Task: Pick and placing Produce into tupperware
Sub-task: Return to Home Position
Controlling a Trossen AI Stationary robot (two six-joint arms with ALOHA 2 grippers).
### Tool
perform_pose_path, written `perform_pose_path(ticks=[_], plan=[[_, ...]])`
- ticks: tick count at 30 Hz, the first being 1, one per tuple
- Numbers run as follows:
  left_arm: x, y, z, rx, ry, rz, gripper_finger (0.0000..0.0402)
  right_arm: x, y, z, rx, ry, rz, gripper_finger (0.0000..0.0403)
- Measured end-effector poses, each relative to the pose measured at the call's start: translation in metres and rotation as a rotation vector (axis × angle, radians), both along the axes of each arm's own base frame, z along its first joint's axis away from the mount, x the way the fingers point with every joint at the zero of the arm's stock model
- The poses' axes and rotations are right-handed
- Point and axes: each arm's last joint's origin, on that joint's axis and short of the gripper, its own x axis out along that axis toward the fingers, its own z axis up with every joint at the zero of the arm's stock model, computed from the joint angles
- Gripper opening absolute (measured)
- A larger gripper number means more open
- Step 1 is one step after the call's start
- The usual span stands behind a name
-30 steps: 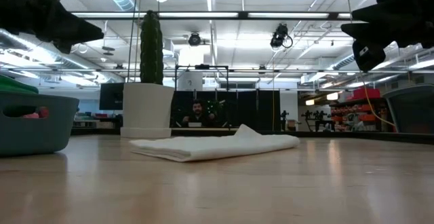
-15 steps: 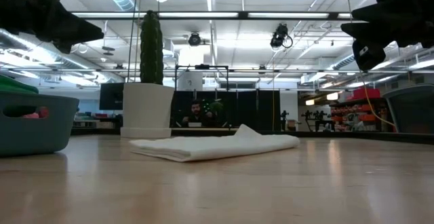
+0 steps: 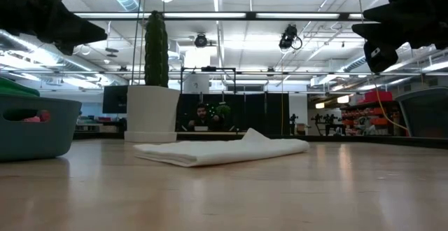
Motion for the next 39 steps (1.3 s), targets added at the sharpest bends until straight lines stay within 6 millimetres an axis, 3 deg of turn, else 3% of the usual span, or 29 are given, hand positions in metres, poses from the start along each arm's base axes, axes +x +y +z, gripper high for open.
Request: perform_pose_path(ticks=[39], plan=[[0.0, 0.0, 0.0001, -0.001, -0.001, 0.0, 0.0081, 0.0, 0.0, 0.0, 0.0, 0.0, 0.0, 0.0135]])
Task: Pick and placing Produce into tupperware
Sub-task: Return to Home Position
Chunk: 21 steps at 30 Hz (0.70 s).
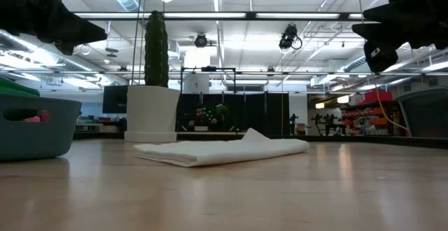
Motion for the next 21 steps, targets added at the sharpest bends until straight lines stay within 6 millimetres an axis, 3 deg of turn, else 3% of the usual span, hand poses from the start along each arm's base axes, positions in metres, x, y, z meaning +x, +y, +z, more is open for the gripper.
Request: perform_pose_path(ticks=[21], plan=[[0.0, 0.0, 0.0, 0.0, 0.0, 0.0, 0.0083, 0.0, 0.0, 0.0, 0.0, 0.0, 0.0, 0.0135]])
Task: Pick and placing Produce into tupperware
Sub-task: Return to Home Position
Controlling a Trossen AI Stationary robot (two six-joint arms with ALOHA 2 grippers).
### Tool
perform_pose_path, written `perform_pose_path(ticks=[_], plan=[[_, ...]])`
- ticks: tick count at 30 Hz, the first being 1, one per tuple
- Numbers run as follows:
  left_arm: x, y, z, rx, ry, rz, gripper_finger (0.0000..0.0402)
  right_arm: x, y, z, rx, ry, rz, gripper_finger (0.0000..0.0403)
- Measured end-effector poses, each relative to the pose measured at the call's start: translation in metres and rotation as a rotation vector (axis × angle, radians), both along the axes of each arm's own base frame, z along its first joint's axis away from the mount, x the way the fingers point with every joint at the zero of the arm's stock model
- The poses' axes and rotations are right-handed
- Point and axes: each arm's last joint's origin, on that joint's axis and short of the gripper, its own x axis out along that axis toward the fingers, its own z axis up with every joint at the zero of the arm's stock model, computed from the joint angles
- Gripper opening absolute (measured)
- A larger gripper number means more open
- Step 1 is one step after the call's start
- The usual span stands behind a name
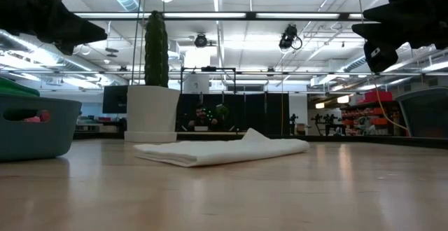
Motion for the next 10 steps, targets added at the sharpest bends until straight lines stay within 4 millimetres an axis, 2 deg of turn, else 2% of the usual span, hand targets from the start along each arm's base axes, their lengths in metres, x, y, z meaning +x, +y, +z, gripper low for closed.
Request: perform_pose_path(ticks=[10], plan=[[0.0, 0.0, 0.0, 0.0, 0.0, 0.0, 0.0087, 0.0, 0.0, 0.0, 0.0, 0.0, 0.0, 0.0135]])
